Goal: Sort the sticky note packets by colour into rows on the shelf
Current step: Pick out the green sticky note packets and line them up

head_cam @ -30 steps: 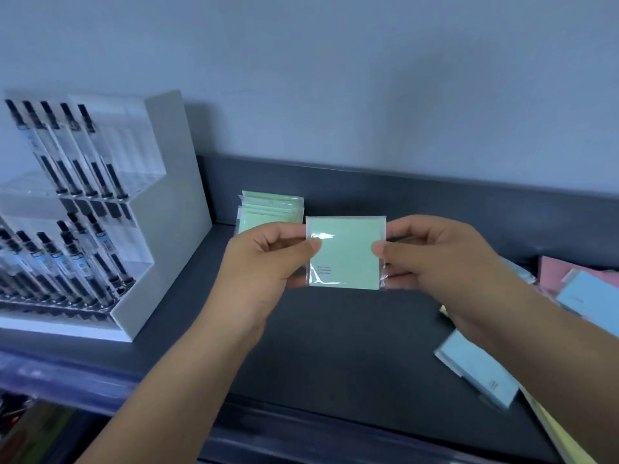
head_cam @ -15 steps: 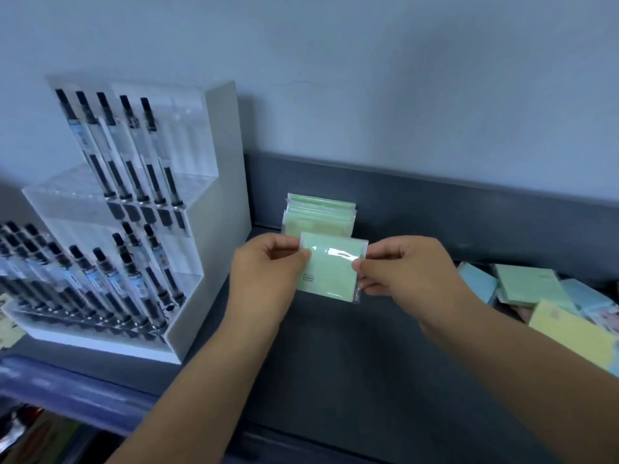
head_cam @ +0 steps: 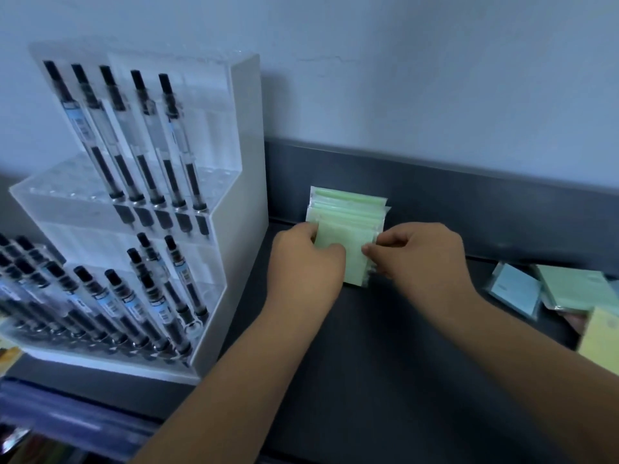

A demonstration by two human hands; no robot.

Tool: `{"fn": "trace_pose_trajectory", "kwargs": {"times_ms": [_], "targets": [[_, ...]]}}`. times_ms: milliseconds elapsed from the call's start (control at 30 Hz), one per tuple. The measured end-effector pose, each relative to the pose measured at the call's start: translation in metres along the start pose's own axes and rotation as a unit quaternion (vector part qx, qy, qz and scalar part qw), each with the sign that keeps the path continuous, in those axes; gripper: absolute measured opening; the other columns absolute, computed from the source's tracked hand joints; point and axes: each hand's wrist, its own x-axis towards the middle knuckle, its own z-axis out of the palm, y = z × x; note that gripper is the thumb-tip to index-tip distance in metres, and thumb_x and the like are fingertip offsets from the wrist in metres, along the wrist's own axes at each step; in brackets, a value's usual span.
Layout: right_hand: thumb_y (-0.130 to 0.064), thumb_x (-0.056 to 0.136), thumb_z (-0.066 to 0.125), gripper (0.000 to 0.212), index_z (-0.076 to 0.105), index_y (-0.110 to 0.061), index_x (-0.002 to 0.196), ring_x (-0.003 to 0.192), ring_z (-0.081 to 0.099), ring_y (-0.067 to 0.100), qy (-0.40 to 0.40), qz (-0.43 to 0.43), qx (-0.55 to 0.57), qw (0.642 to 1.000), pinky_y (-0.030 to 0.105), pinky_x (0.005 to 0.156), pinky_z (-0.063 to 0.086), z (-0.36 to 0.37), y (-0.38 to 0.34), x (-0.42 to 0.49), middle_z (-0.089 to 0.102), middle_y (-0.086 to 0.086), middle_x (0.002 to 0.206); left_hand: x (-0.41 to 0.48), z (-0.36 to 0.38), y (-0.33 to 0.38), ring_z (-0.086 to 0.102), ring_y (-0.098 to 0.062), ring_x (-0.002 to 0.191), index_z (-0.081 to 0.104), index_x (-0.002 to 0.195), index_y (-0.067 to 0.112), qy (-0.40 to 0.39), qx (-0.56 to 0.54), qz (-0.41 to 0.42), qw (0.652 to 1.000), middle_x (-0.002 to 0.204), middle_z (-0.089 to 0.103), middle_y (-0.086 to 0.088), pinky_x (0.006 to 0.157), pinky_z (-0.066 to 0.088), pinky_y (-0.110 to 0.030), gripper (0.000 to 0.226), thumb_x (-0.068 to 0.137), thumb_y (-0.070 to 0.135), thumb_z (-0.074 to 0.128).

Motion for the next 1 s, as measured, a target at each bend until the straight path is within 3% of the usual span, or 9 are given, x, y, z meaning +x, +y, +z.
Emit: {"fn": "trace_pose_trajectory", "kwargs": {"times_ms": [100, 200, 367, 467, 567, 733, 833, 1000], "targets": [[-0.03, 0.082, 0.078, 0.019, 0.076, -0.015, 0.073, 0.071, 0.068, 0.01, 0.005, -0.026, -0.051, 0.998, 0.035, 0.073, 0.057, 0.0, 0.003, 0.003, 0.073, -0.005, 0.069, 0.001, 0.001, 0.001, 0.069, -0.033, 0.077, 0.069, 0.093, 0.003, -0.012, -0.001, -0.005, 1.0, 0.088, 0.071, -0.012, 0.055, 0.054, -0.046, 0.03, 0.071, 0.016, 0.052], [-0.033, 0.083, 0.075, 0.024, 0.075, -0.01, 0.076, 0.074, 0.068, 0.015, 0.01, -0.048, -0.079, 0.996, 0.036, 0.073, 0.056, 0.001, 0.005, 0.006, 0.074, 0.0, 0.075, 0.002, 0.002, 0.0, 0.062, -0.023, 0.068, 0.067, 0.096, 0.001, -0.01, -0.007, -0.017, 1.0, 0.092, 0.07, -0.015, 0.057, 0.044, -0.034, 0.031, 0.072, 0.016, 0.055], [-0.036, 0.082, 0.076, 0.029, 0.075, -0.007, 0.078, 0.078, 0.068, 0.02, 0.008, -0.056, -0.089, 0.994, 0.038, 0.074, 0.055, 0.004, 0.007, 0.008, 0.074, 0.004, 0.078, 0.007, -0.004, 0.001, 0.072, -0.023, 0.079, 0.073, 0.086, 0.013, -0.012, 0.016, -0.039, 0.999, 0.08, 0.074, 0.0, 0.062, 0.056, -0.035, 0.016, 0.079, 0.014, 0.059], [-0.037, 0.081, 0.077, 0.031, 0.074, -0.007, 0.077, 0.077, 0.069, 0.021, -0.012, -0.041, -0.076, 0.996, 0.039, 0.073, 0.057, 0.003, 0.007, 0.007, 0.074, 0.005, 0.077, 0.01, -0.009, 0.003, 0.07, -0.026, 0.078, 0.073, 0.094, 0.008, -0.023, 0.048, -0.031, 0.998, 0.088, 0.074, -0.007, 0.067, 0.059, -0.043, 0.024, 0.078, 0.021, 0.06], [-0.037, 0.081, 0.078, 0.031, 0.075, -0.006, 0.078, 0.077, 0.069, 0.021, -0.014, -0.034, -0.083, 0.996, 0.038, 0.074, 0.056, 0.003, 0.005, 0.008, 0.074, 0.006, 0.077, 0.012, -0.01, 0.004, 0.064, -0.029, 0.07, 0.069, 0.099, 0.003, -0.035, 0.051, -0.022, 0.998, 0.095, 0.071, -0.015, 0.061, 0.05, -0.034, 0.032, 0.078, 0.025, 0.061], [-0.035, 0.082, 0.077, 0.03, 0.074, -0.006, 0.075, 0.074, 0.069, 0.021, -0.004, -0.026, -0.079, 0.997, 0.037, 0.072, 0.056, 0.003, 0.002, 0.008, 0.074, 0.005, 0.073, 0.013, -0.011, 0.005, 0.072, -0.02, 0.086, 0.074, 0.092, 0.017, -0.024, 0.012, -0.04, 0.999, 0.089, 0.075, 0.0, 0.078, 0.06, -0.039, 0.011, 0.084, 0.018, 0.065], [-0.033, 0.082, 0.076, 0.031, 0.072, -0.004, 0.074, 0.071, 0.066, 0.026, 0.008, -0.029, -0.071, 0.997, 0.039, 0.07, 0.056, 0.005, 0.002, 0.007, 0.071, 0.007, 0.07, 0.015, -0.012, 0.004, 0.072, -0.01, 0.078, 0.073, 0.087, 0.021, -0.019, -0.024, -0.048, 0.998, 0.084, 0.076, 0.007, 0.068, 0.058, -0.026, 0.011, 0.086, 0.014, 0.065], [-0.034, 0.083, 0.075, 0.029, 0.073, -0.005, 0.08, 0.075, 0.069, 0.025, 0.011, -0.013, -0.06, 0.998, 0.039, 0.074, 0.057, 0.006, 0.004, 0.004, 0.073, 0.007, 0.074, 0.016, -0.011, 0.001, 0.072, -0.01, 0.081, 0.071, 0.097, 0.022, -0.014, -0.046, -0.06, 0.997, 0.088, 0.075, 0.01, 0.075, 0.06, -0.032, 0.015, 0.085, 0.015, 0.065]]}}
